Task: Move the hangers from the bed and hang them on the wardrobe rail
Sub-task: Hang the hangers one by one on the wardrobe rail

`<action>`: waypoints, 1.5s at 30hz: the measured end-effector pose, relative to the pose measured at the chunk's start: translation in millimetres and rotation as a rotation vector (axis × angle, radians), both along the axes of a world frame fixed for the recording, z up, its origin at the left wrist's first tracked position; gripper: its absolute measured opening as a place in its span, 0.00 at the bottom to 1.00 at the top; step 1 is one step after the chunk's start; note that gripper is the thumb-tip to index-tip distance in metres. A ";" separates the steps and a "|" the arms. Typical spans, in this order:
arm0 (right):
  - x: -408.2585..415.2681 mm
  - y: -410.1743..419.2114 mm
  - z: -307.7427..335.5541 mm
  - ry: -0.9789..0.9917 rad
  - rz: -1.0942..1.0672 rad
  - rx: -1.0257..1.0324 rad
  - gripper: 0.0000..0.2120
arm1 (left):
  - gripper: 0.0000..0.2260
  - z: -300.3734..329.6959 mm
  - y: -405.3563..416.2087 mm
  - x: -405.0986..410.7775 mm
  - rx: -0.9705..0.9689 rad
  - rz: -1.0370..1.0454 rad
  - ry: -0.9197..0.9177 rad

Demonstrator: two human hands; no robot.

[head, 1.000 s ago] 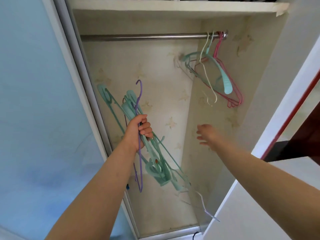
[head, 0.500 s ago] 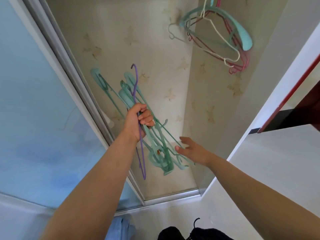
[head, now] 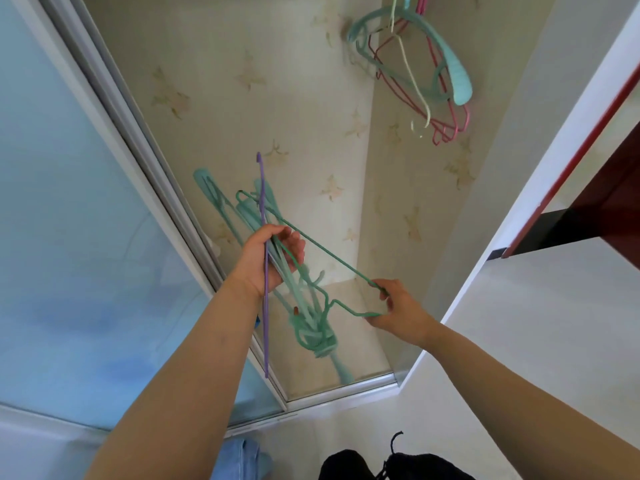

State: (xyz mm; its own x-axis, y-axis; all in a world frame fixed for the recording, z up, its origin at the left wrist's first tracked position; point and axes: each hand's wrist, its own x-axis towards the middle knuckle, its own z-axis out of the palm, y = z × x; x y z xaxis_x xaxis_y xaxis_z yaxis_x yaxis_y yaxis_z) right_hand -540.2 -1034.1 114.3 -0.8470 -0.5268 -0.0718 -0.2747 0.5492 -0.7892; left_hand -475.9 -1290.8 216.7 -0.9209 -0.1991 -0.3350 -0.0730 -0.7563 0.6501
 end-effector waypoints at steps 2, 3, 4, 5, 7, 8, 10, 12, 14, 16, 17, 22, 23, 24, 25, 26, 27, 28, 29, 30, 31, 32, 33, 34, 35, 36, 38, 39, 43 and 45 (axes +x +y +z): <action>-4.2 8.0 7.1 0.047 -0.043 -0.005 0.32 | 0.08 -0.8 0.9 1.0 -0.055 0.031 -0.072; -5.9 11.9 11.6 0.076 -0.037 0.015 0.32 | 0.08 -1.3 1.7 1.9 -0.084 0.029 -0.095; -8.0 15.3 15.8 0.115 -0.024 0.045 0.32 | 0.08 -1.8 2.0 2.2 -0.114 0.020 -0.110; -10.0 18.4 19.4 0.164 -0.014 0.080 0.32 | 0.08 -1.7 2.3 2.2 -0.146 0.011 -0.121; -14.4 24.3 24.5 0.296 -0.024 0.146 0.32 | 0.08 -1.0 1.5 1.5 -0.198 -0.003 -0.143; -17.0 26.8 26.3 0.363 -0.041 0.186 0.33 | 0.08 -0.7 0.0 0.5 -0.214 -0.017 -0.156; -23.2 31.9 29.9 0.454 -0.078 0.261 0.34 | 0.08 0.8 -4.1 -1.2 -0.238 -0.066 -0.179; -29.5 38.7 31.5 0.479 -0.102 0.307 0.35 | 0.08 1.1 -9.6 -3.8 -0.284 -0.126 -0.200; -32.9 46.8 29.9 0.443 -0.109 0.329 0.34 | 0.08 1.3 -13.2 -6.3 -0.310 -0.163 -0.223; -32.4 53.8 25.1 0.387 -0.109 0.315 0.34 | 0.07 0.9 -14.8 -9.4 -0.298 -0.172 -0.244; -30.7 55.9 22.0 0.362 -0.116 0.301 0.33 | 0.07 1.1 -14.6 -10.6 -0.294 -0.181 -0.257; -20.1 56.1 7.4 0.288 -0.168 0.265 0.31 | 0.04 -1.1 -13.1 -11.0 -0.331 -0.278 -0.309; -18.9 55.4 6.2 0.285 -0.169 0.252 0.31 | 0.05 -1.5 -12.8 -10.8 -0.329 -0.287 -0.302; -18.2 54.9 5.7 0.289 -0.172 0.240 0.30 | 0.07 -2.6 -13.1 -11.4 -0.329 -0.285 -0.293; -18.1 55.0 5.8 0.302 -0.179 0.237 0.30 | 0.09 -2.9 -12.6 -12.0 -0.325 -0.277 -0.280; -18.3 55.7 6.2 0.323 -0.193 0.243 0.30 | 0.07 -3.2 -11.4 -12.5 -0.320 -0.260 -0.263; -18.8 56.6 7.0 0.349 -0.210 0.258 0.29 | 0.05 -4.1 -10.1 -13.1 -0.313 -0.240 -0.247; -19.5 57.6 7.7 0.376 -0.226 0.277 0.29 | 0.04 -5.5 -8.7 -13.7 -0.308 -0.216 -0.231; -20.0 58.5 8.2 0.399 -0.236 0.298 0.29 | 0.06 -7.4 -7.6 -14.4 -0.303 -0.191 -0.217; -20.6 59.6 8.3 0.413 -0.238 0.318 0.29 | 0.08 -9.1 -6.9 -15.1 -0.300 -0.165 -0.203; -20.9 60.8 7.7 0.418 -0.235 0.338 0.29 | 0.10 -10.2 -6.0 -16.0 -0.298 -0.141 -0.189; -20.9 62.5 6.8 0.416 -0.229 0.360 0.29 | 0.10 -10.9 -4.9 -17.0 -0.301 -0.124 -0.176; -20.3 64.4 5.6 0.410 -0.223 0.380 0.30 | 0.09 -11.3 -4.0 -18.2 -0.313 -0.112 -0.170; -19.3 66.3 4.4 0.402 -0.221 0.396 0.30 | 0.07 -12.0 -3.8 -19.1 -0.335 -0.105 -0.171; -17.7 68.3 2.9 0.395 -0.224 0.407 0.29 | 0.05 -13.1 -3.8 -19.7 -0.358 -0.104 -0.171; -16.0 70.2 1.5 0.397 -0.233 0.418 0.29 | 0.06 -14.6 -4.3 -20.0 -0.379 -0.105 -0.167; -12.4 73.9 -0.7 0.435 -0.260 0.442 0.30 | 0.09 -17.6 -5.9 -20.5 -0.418 -0.101 -0.158; -10.9 75.9 -1.2 0.470 -0.274 0.456 0.30 | 0.11 -18.7 -6.5 -20.9 -0.445 -0.096 -0.156; -8.3 82.5 -2.4 0.713 -0.346 0.484 0.29 | 0.15 -21.4 -5.6 -22.5 -0.544 -0.061 -0.173; -7.0 83.8 -1.3 0.810 -0.383 0.509 0.28 | 0.14 -22.8 -4.0 -23.3 -0.565 -0.046 -0.196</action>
State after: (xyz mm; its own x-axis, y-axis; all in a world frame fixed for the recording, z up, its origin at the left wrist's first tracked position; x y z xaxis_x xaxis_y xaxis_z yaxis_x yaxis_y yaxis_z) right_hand -547.1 -950.3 112.9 -0.8452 -0.2779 0.4566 -0.3567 0.9294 -0.0946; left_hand -499.2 -1294.8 193.9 -0.8645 -0.3577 -0.3531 -0.2563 -0.2905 0.9219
